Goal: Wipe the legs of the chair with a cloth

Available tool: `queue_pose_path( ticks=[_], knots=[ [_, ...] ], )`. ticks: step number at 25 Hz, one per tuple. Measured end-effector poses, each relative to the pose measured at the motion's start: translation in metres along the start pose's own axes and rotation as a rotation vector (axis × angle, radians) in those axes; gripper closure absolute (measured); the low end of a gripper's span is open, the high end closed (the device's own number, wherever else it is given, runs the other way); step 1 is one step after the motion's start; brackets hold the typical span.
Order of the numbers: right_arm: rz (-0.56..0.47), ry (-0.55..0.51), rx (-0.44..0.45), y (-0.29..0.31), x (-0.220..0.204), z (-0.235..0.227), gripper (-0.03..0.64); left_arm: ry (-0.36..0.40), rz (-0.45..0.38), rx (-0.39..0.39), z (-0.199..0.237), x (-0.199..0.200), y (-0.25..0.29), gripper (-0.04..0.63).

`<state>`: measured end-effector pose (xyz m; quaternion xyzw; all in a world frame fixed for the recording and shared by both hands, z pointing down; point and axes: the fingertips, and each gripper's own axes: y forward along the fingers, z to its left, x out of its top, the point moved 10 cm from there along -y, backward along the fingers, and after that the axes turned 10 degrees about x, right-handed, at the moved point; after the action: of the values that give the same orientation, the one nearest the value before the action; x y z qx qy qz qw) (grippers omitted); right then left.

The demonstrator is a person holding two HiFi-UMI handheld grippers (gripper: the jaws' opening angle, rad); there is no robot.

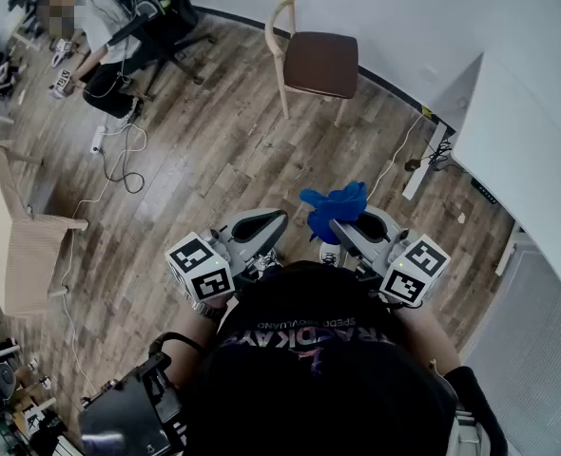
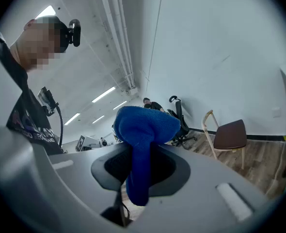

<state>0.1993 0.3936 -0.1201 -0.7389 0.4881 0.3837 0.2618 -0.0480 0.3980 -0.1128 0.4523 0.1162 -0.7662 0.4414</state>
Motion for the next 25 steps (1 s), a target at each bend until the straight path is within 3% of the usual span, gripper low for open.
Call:
queue_pose_path(
  ticks=[21, 25],
  knots=[
    [-0.025, -0.018, -0.002, -0.004, 0.008, 0.004, 0.529, 0.002, -0.003, -0.004, -0.004, 0.001, 0.001, 0.591],
    [-0.037, -0.011, -0.008, -0.02, 0.015, -0.016, 0.529, -0.01, 0.0, 0.015, -0.006, -0.001, 0.021, 0.591]
  ],
)
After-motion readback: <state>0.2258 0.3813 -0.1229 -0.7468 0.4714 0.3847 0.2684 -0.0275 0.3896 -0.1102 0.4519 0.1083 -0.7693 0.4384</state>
